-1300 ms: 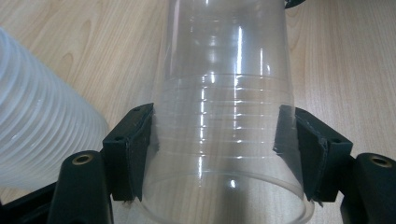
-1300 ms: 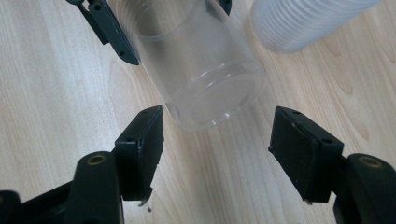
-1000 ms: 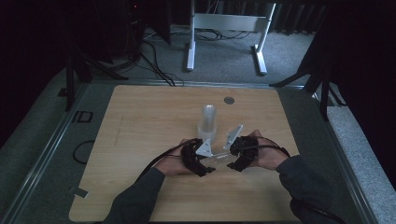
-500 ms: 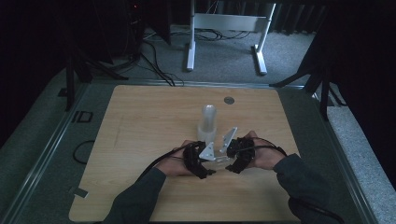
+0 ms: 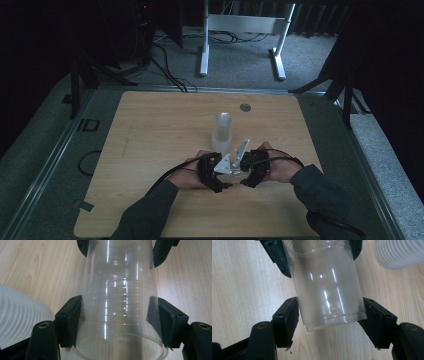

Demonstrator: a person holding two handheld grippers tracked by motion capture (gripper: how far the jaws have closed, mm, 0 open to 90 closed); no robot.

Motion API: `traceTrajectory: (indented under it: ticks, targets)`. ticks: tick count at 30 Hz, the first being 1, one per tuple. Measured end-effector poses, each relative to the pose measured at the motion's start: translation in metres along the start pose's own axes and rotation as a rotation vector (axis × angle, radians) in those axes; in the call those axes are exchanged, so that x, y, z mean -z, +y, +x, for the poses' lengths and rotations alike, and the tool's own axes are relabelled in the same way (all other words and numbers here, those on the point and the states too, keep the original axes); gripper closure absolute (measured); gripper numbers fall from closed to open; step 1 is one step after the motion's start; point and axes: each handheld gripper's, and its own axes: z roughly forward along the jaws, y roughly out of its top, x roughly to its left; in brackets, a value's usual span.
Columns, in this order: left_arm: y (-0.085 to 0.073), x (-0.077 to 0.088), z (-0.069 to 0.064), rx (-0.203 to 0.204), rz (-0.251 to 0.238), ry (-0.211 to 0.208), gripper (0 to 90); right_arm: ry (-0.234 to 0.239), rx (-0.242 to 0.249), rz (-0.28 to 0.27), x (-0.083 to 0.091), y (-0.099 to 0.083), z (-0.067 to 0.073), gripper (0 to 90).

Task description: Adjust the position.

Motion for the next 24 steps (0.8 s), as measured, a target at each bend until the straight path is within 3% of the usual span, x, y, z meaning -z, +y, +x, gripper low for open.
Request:
traceTrajectory:
  ticks: [10, 16, 19, 24]
  targets:
    - [0.0014, -0.0002, -0.0023, -0.023, 0.007, 0.023, 28.4, -0.005, 0.024, 0.007, -0.0010, -0.0006, -0.0006, 38.6]
    - [0.0014, -0.0008, -0.0018, 0.008, 0.007, 0.020, 19.6, -0.005, 0.024, 0.006, -0.0011, -0.0011, 0.0005, 41.0]
    - [0.0019, -0.0010, -0.0014, 0.041, -0.009, 0.017, 16.9, -0.006, 0.021, -0.003, -0.0014, -0.0023, 0.0011, 41.7]
    - [0.0028, -0.0010, -0.0011, 0.056, -0.015, 0.016, 15.1, -0.005, 0.016, -0.006, -0.0019, -0.0038, 0.0010, 41.9]
